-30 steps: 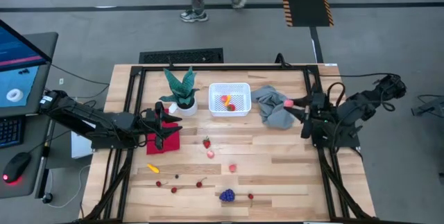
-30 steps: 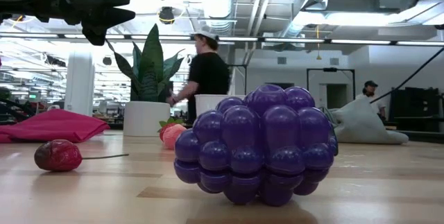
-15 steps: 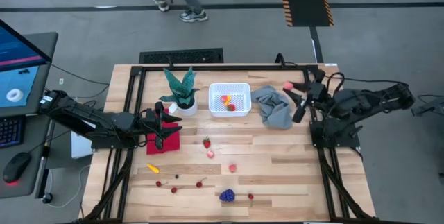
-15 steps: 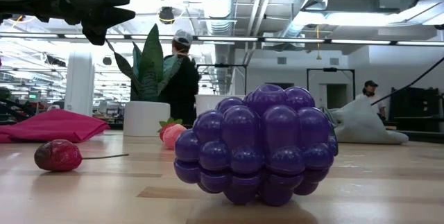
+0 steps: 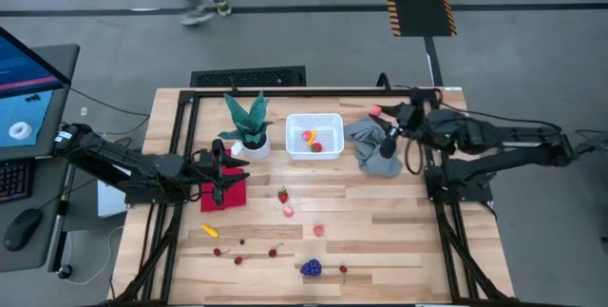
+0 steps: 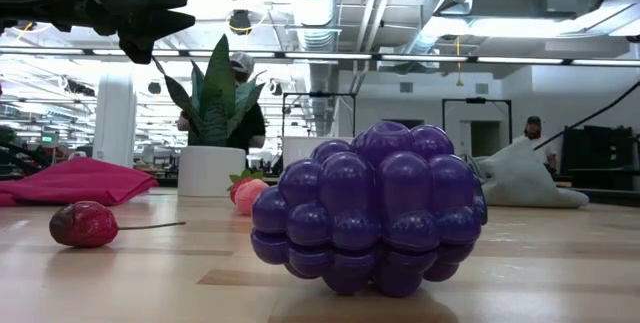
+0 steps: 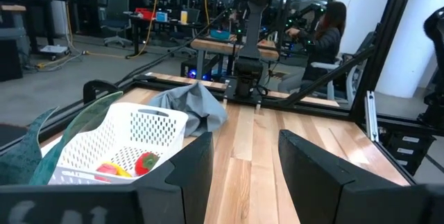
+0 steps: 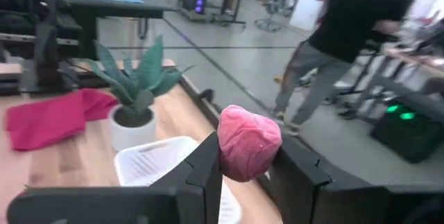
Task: Pick and placing Produce into tupperware
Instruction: Put the pink peach into the white bin
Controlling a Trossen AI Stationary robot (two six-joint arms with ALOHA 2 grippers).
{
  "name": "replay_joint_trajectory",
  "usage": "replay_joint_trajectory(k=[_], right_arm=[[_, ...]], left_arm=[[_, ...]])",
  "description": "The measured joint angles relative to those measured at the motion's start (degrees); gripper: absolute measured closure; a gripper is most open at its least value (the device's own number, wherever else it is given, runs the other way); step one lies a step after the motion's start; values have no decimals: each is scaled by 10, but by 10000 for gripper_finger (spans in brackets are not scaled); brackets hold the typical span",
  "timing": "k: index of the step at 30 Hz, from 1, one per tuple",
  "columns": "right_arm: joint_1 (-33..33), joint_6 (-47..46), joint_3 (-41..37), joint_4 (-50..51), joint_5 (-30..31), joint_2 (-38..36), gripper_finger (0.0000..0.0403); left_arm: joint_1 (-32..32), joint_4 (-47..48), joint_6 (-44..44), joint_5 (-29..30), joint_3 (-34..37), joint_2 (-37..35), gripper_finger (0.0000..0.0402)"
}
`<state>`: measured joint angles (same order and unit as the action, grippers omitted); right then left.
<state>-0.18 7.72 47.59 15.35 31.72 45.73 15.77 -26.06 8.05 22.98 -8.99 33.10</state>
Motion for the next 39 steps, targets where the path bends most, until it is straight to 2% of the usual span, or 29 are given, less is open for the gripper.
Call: replay_joint_trajectory(k=[6,9,16,22,25,33,39], right_arm=[[-82,-2,0,-69,-140,67,278],[-119,-20,0,-96,-191,108,278],[-211,-126,0,-121,-259,201,278],[-260,-211,0,-157,-333,285,277],[-272,-251,0,-182,-378,322,276],[-259,-294,29,-183,-436,409,276],[-229,-271,123,-69,-430,483,276]], left_arm=[[0,-2,0,0,0,0,246],[0,-2,0,1,0,0,246],[0,-2,0,2,0,0,246],[0,-3,0,2,0,0,246],[0,-3,0,2,0,0,246],[0,-4,-2,2,0,0,246],[0,-4,-3,2,0,0,246]])
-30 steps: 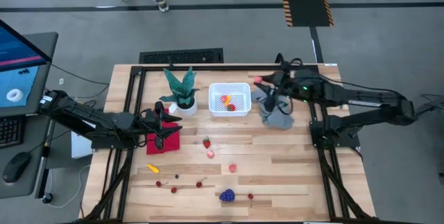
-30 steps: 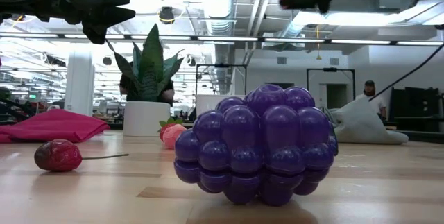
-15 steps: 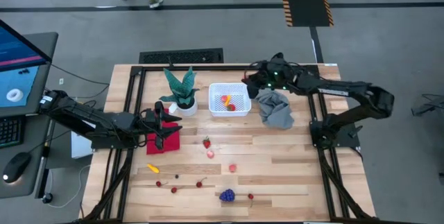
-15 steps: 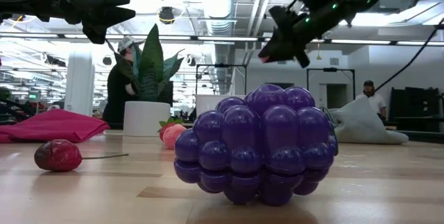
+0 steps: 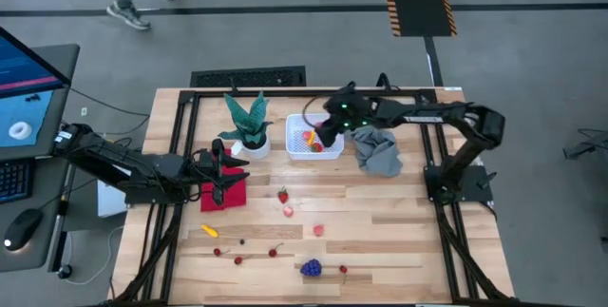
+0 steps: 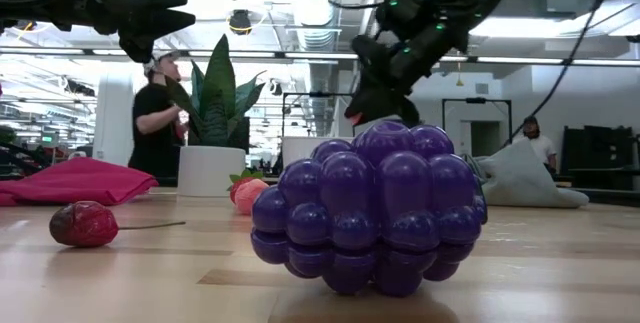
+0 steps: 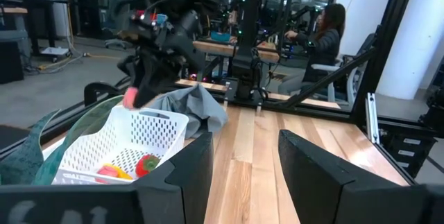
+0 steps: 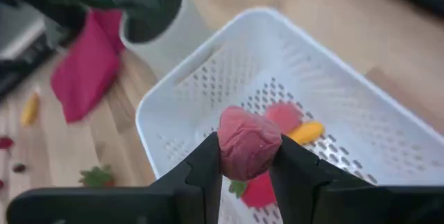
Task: Pick and placing Produce into tupperware
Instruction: Put the pink peach into the white bin
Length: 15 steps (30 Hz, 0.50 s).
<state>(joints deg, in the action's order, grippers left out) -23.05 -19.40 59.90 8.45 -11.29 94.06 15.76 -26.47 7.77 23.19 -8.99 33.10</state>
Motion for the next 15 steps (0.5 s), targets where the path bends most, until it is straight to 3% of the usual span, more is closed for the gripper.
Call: replay_joint_trajectory(k=[6,15], right_arm=[[1,5,117,166,8,85,273],[0,-6,251,325,-11,164,259]], left_arm=[[0,1,0,0,0,0,246],[0,2,0,-2,0,0,246]])
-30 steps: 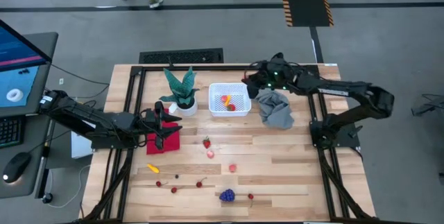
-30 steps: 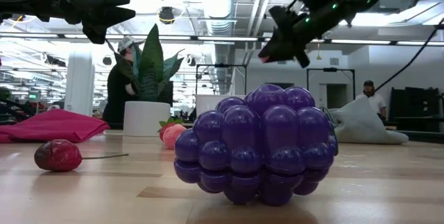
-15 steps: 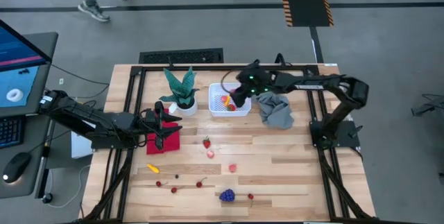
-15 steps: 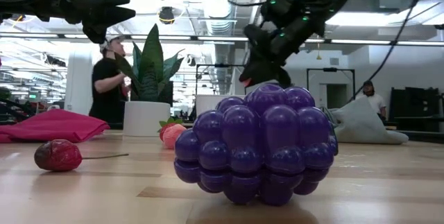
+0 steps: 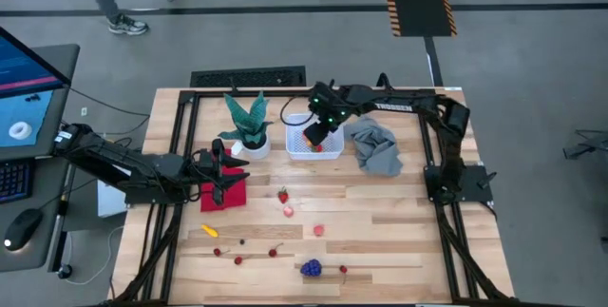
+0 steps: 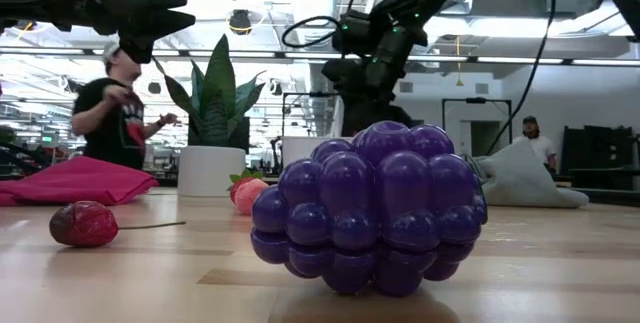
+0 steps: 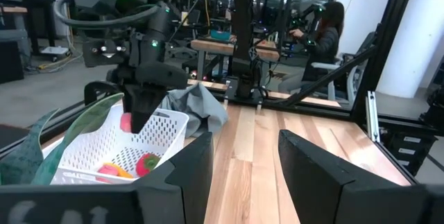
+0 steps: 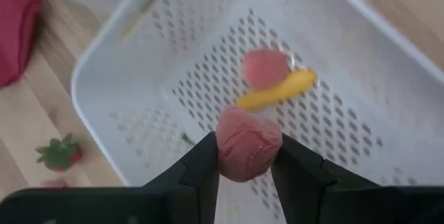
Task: Pick and placing Produce into tupperware
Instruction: Put the pink peach into the white bin, then put the red strawberry into the white bin
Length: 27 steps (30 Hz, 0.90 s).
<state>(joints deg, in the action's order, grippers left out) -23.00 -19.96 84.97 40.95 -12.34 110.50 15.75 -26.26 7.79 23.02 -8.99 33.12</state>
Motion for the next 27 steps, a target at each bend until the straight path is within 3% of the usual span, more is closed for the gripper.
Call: replay_joint_trajectory(k=[9,20,27], right_arm=[[-3,2,34,40,-13,34,254],[-6,5,35,28,-11,19,161],[-3,35,35,61,-12,15,149]], left_arm=[[0,-2,4,-2,0,0,246],[0,-2,3,-2,0,0,246],[0,-1,3,-2,0,0,246]])
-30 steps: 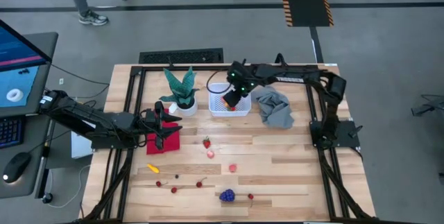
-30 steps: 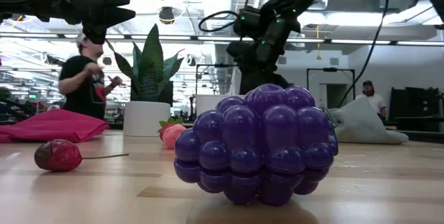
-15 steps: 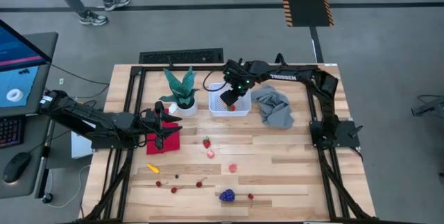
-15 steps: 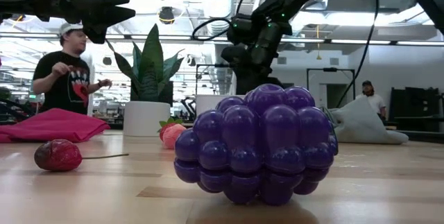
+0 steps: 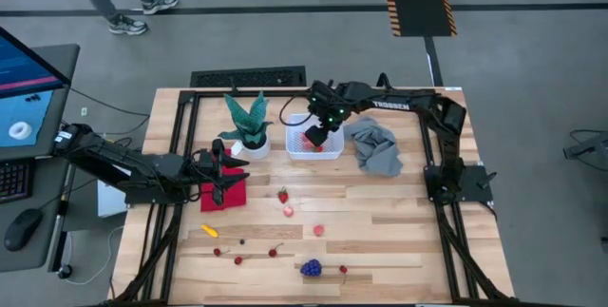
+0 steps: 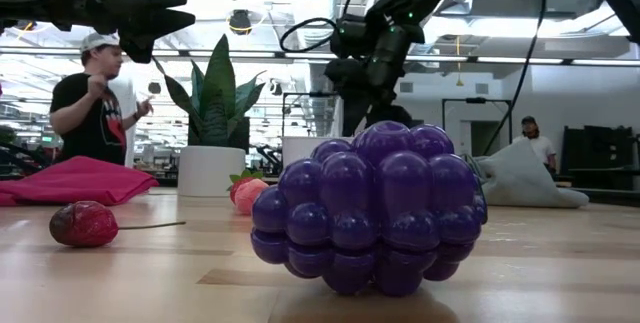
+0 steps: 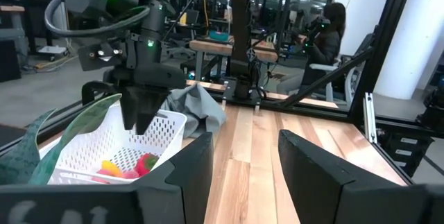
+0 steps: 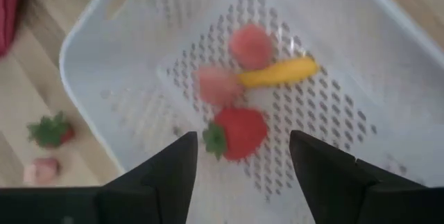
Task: Pick and placing Produce into tupperware
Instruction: Put the red strawberry into the white bin
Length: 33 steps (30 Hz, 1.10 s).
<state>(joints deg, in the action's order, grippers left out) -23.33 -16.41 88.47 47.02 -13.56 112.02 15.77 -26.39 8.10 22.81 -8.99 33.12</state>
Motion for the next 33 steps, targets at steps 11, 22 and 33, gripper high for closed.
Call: replay_joint_trajectory(k=[11,22,33], right_arm=[[9,34,54,73,1,-75,149],[43,51,54,31,6,-237,149],[136,120,54,-56,20,-371,149]], left_arm=[[0,4,0,0,0,0,246],[0,5,3,0,0,0,246],[0,4,5,0,0,0,246]])
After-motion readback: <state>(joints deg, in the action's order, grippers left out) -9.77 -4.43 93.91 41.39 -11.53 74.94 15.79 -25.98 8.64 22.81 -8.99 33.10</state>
